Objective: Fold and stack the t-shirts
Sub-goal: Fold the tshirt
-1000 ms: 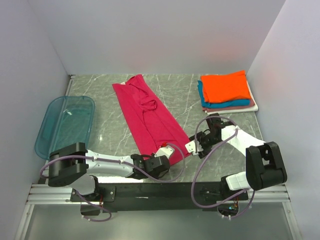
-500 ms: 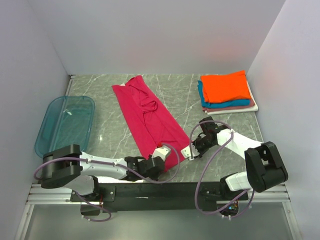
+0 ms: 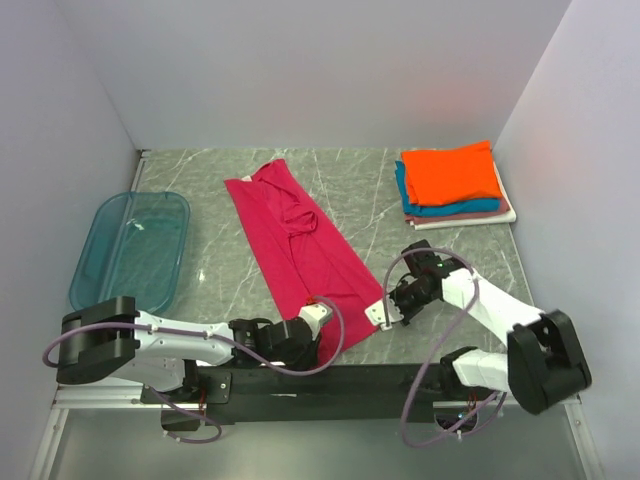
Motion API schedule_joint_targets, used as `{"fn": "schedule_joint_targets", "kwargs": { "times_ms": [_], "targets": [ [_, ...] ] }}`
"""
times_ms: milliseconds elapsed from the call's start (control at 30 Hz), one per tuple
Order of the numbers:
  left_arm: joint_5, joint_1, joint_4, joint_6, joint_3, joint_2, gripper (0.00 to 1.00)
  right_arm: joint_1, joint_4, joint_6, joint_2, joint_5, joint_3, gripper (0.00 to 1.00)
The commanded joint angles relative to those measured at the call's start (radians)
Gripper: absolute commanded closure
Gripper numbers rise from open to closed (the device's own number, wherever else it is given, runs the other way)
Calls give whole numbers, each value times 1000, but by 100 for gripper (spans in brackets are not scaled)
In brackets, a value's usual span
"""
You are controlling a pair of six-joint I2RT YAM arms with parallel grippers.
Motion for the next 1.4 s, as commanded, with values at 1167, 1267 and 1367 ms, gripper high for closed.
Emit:
{"fn": "schedule_joint_targets", "kwargs": {
  "times_ms": [1167,1267,1367],
  "targets": [
    [332,837,-126,353,240,-133,81,80,-91,566,631,-76,943,100],
    [378,838,-140,380,279,-80,81,79,-91,571,625,-79,943,100],
    [446,838,-143,387,291,-91,81,75,-89,563,572,-74,893,100]
  ]
}}
